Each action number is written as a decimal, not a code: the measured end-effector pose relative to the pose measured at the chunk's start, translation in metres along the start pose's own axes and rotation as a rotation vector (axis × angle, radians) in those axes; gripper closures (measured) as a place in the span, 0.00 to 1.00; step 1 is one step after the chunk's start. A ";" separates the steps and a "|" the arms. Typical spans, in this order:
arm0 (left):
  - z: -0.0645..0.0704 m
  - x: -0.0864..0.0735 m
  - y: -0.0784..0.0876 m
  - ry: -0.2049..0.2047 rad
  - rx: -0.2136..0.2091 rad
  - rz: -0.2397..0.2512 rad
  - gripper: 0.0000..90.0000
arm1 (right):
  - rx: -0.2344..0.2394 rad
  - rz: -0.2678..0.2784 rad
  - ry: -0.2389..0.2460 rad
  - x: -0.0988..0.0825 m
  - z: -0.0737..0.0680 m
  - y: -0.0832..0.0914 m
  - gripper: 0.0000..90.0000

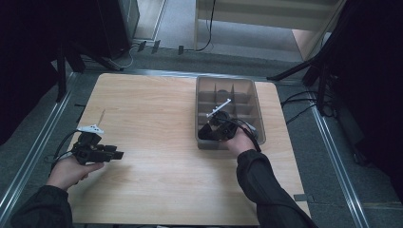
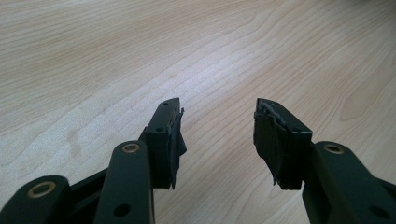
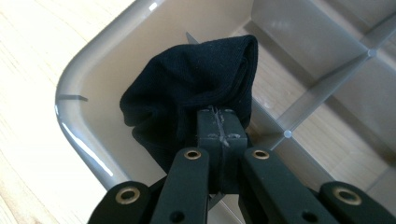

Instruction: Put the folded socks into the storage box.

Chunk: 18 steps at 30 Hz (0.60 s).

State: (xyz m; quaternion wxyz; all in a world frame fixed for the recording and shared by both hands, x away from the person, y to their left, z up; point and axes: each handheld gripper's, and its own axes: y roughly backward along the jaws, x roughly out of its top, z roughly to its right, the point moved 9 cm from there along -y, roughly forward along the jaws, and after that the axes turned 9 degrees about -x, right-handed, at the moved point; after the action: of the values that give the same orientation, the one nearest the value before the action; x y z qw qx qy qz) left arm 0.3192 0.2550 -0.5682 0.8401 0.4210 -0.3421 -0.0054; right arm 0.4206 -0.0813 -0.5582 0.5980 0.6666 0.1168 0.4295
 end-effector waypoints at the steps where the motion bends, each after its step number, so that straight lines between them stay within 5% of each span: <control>1: 0.000 0.000 0.000 0.000 0.000 0.001 0.56 | 0.002 -0.004 -0.007 0.000 0.000 0.000 1.00; 12: 0.000 0.001 0.000 -0.002 0.000 0.001 0.56 | 0.003 -0.031 -0.036 -0.003 0.005 -0.004 1.00; 18: 0.000 0.001 0.000 -0.004 0.002 0.001 0.56 | 0.013 0.008 -0.033 -0.002 0.003 0.003 1.00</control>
State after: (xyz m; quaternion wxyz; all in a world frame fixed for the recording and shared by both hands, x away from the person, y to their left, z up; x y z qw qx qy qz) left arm 0.3204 0.2545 -0.5677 0.8389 0.4218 -0.3439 -0.0053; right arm 0.4208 -0.0856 -0.5557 0.5938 0.6779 0.1070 0.4201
